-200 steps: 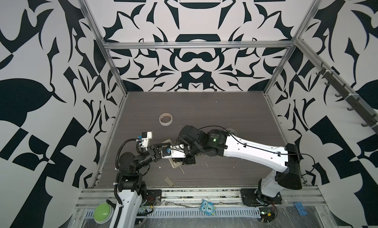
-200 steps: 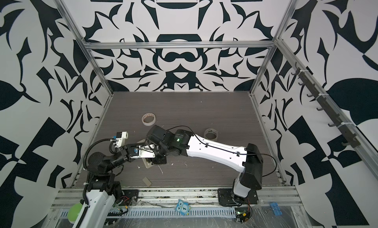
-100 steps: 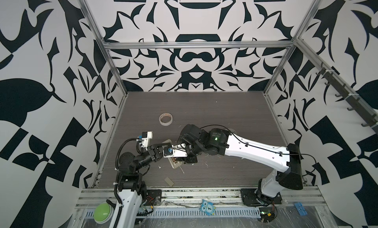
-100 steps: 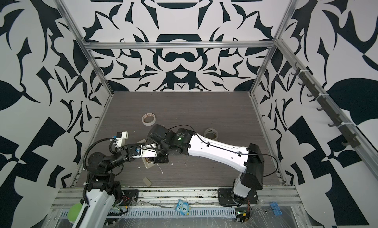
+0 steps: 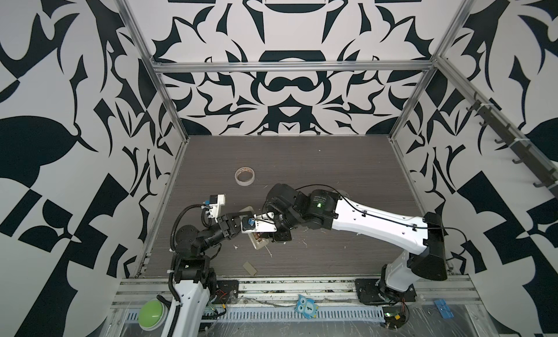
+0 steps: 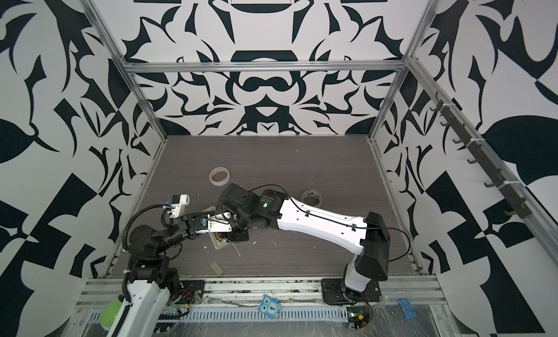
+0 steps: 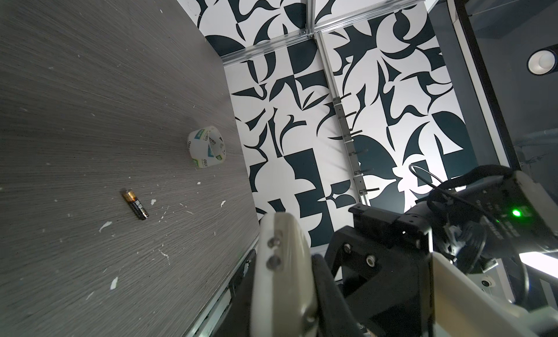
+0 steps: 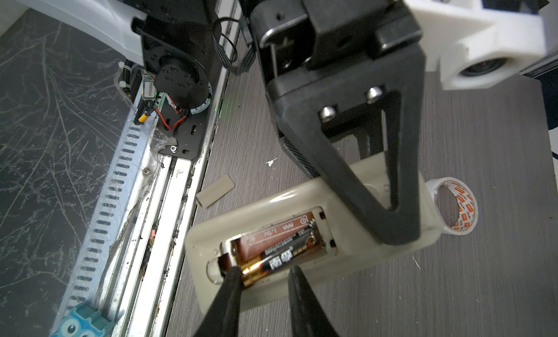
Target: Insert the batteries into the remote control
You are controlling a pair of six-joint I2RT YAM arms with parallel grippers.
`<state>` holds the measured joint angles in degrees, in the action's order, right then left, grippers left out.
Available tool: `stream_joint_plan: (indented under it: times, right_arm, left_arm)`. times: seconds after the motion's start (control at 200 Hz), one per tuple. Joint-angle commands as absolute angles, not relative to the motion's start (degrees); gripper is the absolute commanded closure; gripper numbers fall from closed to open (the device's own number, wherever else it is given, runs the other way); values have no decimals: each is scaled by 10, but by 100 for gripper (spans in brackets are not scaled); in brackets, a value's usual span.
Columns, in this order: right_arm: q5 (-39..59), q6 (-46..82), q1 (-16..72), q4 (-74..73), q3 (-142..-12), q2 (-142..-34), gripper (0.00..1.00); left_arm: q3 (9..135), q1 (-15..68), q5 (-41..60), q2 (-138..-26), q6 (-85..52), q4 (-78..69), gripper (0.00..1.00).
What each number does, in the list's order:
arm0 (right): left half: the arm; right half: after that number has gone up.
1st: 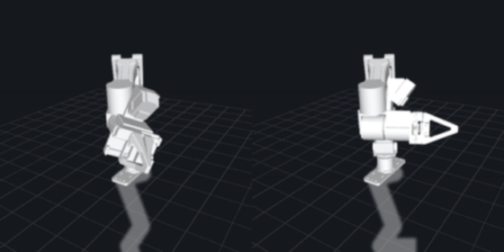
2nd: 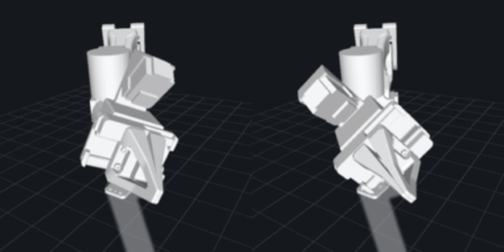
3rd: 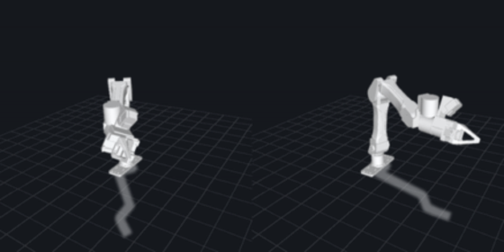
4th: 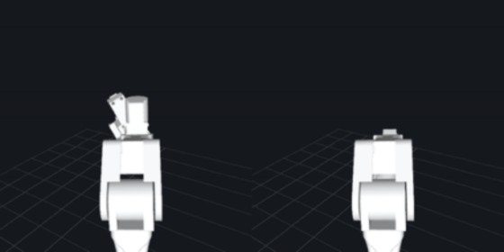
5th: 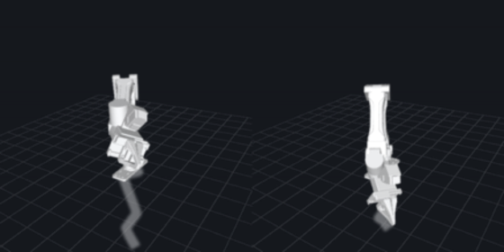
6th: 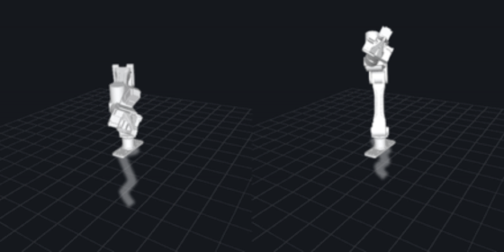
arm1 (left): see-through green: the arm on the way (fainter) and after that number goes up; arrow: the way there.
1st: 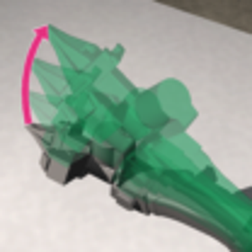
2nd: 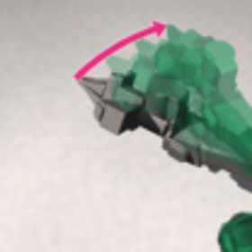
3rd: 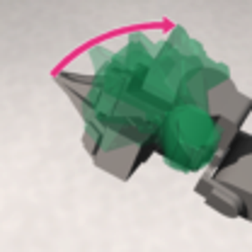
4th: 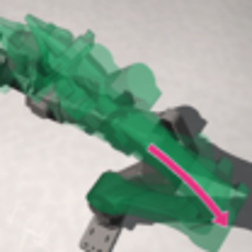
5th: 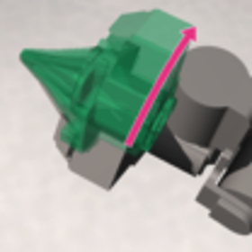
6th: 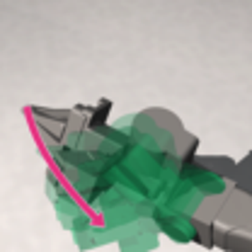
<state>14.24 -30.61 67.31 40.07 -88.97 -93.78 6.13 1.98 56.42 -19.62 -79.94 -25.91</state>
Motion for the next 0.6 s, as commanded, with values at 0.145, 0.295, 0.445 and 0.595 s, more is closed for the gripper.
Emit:
stream_joint_plan:
  times: [0.145,0.295,0.445,0.595]
  right_arm:
    - [106,-321,663,415,-886,-920,72]
    - [92,-332,663,419,-882,-920,73]
    - [81,-344,664,429,-881,-924,74]
    - [83,-344,664,438,-889,-932,74]
  left_arm:
    - [75,22,599,-181,-817,-296,100]
    - [75,21,599,-181,-817,-294,100]
    - [75,22,599,-182,-816,-294,100]
    - [75,21,600,-184,-816,-295,100]
